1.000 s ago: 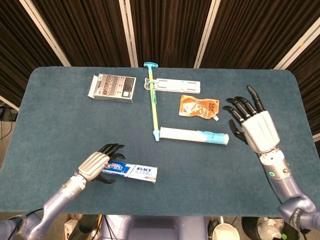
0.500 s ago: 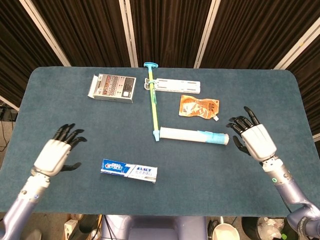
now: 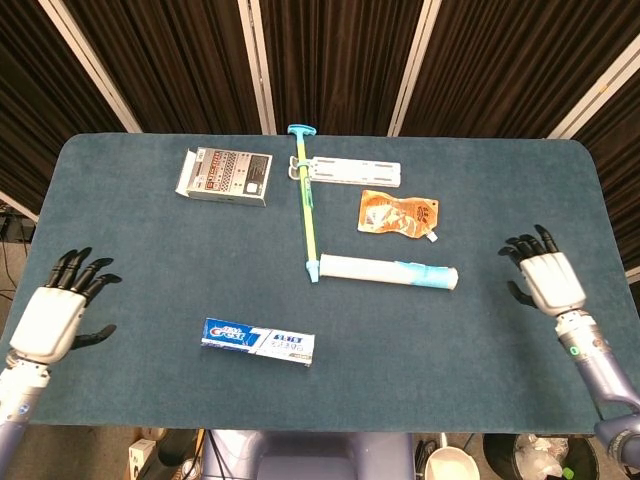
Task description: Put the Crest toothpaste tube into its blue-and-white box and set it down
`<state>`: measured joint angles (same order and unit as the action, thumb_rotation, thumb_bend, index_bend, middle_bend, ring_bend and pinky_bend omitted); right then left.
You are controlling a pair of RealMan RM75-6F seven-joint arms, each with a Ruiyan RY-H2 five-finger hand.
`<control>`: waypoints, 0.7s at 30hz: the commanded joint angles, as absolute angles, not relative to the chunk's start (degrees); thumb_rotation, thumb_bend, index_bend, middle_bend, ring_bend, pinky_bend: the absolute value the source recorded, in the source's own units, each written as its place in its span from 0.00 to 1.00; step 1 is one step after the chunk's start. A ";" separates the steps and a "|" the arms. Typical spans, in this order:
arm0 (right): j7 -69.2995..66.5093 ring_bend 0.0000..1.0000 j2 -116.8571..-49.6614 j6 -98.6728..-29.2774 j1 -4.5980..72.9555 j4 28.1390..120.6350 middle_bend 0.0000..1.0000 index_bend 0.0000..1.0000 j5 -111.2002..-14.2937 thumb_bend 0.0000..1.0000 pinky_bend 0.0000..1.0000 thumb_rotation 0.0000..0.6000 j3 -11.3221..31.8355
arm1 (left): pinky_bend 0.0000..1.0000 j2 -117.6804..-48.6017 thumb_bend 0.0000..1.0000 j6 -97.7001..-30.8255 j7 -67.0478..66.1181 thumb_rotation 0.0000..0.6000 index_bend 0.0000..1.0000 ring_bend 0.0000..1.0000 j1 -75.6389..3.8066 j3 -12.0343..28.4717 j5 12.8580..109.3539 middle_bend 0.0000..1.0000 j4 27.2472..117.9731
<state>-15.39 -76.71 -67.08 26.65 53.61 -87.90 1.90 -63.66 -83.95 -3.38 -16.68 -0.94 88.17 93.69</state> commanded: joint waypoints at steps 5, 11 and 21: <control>-16.75 0.13 -75.24 -69.10 25.69 51.93 0.16 0.27 -88.79 0.31 0.00 1.00 1.36 | 0.06 -65.32 0.16 -84.55 -3.14 1.00 0.29 0.02 -14.48 -0.38 86.00 0.14 85.69; -14.51 0.12 -74.23 -69.92 24.40 51.49 0.15 0.26 -87.93 0.29 0.00 1.00 1.55 | 0.06 -66.40 0.16 -83.15 -6.21 1.00 0.28 0.02 -13.64 -0.01 83.81 0.12 82.84; -15.36 0.12 -72.71 -69.71 23.30 51.17 0.15 0.26 -86.87 0.29 0.00 1.00 1.88 | 0.06 -66.09 0.16 -81.60 -7.88 1.00 0.28 0.02 -14.09 1.74 82.28 0.12 83.49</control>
